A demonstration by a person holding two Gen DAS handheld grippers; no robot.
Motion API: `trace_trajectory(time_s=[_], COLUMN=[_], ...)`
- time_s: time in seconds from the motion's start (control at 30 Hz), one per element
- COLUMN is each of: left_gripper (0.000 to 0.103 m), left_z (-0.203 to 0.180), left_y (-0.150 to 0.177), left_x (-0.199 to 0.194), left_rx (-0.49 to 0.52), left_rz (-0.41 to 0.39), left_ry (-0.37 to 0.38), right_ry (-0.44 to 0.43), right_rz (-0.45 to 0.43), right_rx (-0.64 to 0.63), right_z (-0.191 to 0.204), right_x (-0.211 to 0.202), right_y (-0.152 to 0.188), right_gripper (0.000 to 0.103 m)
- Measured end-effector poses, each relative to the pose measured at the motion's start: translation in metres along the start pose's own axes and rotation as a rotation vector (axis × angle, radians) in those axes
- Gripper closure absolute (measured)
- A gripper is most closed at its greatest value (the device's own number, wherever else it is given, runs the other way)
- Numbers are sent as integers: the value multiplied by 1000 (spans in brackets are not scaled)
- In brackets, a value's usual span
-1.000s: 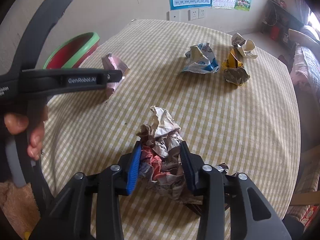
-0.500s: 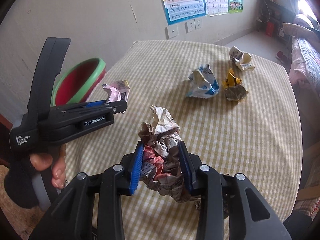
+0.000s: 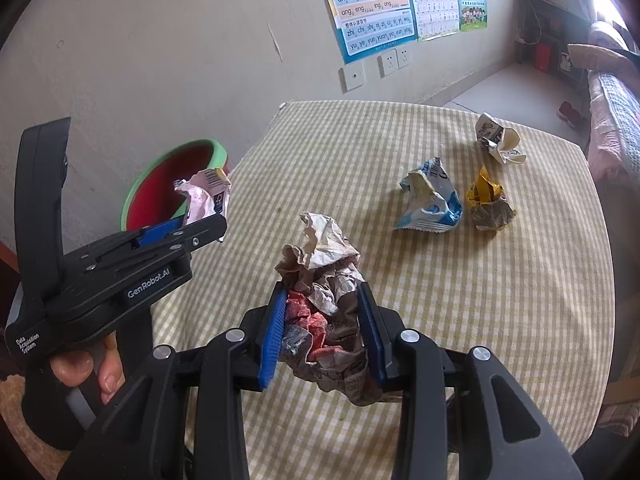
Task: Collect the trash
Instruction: 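Carry the pink-white wrapper over the bin with left tool while right carries paper wad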
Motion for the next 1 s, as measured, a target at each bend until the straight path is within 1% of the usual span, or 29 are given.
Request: trace_trajectory(time_s=[0.2, 0.43, 0.63, 0.8, 1.0], left_gripper=[69, 69, 69, 69, 69], left_z=[11, 25, 43, 58, 77], left_y=[-6, -14, -20, -21, -19], left_x=[-12, -29, -40, -45, -45], left_rx=[-12, -24, -62, -81, -110], left_rz=[-38, -77, -106, -116, -109], left_ry=[-31, -76, -103, -123, -134], right_ry=[-23, -48, -52, -57, -66], right_rz=[-14, -50, -44, -32, -28], right_rx=[-8, -28, -54, -76, -99], right_z=[12, 29, 43, 58, 75], right_x=[0, -5, 2, 10, 17], right_y=[-10, -26, -33, -38, -45], right_gripper=[68, 68, 68, 68, 68])
Point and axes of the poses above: each gripper's, at about its wrist camera, not at the fingertips, and x roughly the way its jaws point, z to its left, y to its underside, the point moved 3 cm from there along x, roughly the way its jaws point, and after that the axes turned 5 degrees about x, right-handed, at the moved point
